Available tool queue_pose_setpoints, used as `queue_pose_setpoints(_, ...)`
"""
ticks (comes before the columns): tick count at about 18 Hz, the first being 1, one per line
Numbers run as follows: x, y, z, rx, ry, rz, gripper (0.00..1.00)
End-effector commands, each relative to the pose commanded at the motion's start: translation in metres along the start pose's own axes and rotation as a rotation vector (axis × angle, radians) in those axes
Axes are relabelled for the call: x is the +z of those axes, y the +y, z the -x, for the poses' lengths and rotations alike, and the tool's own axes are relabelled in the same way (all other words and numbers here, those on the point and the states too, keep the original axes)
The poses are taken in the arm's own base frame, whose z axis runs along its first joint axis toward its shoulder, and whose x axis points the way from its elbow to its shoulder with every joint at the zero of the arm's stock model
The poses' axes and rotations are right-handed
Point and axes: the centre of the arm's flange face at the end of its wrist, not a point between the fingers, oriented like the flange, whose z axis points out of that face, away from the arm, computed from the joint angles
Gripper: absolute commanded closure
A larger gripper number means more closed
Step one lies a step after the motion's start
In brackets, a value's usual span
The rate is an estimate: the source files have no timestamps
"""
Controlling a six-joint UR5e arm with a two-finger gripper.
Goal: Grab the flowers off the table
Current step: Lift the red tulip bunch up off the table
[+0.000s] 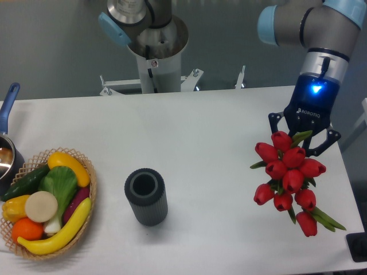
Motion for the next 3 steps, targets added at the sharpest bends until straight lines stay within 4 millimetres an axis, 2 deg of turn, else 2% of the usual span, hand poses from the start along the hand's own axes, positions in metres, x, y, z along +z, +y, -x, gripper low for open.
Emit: queue_pose_setpoints(3,-0.0001,-0.0006,-0.0002,0.001,0.001,-0.005,0.72)
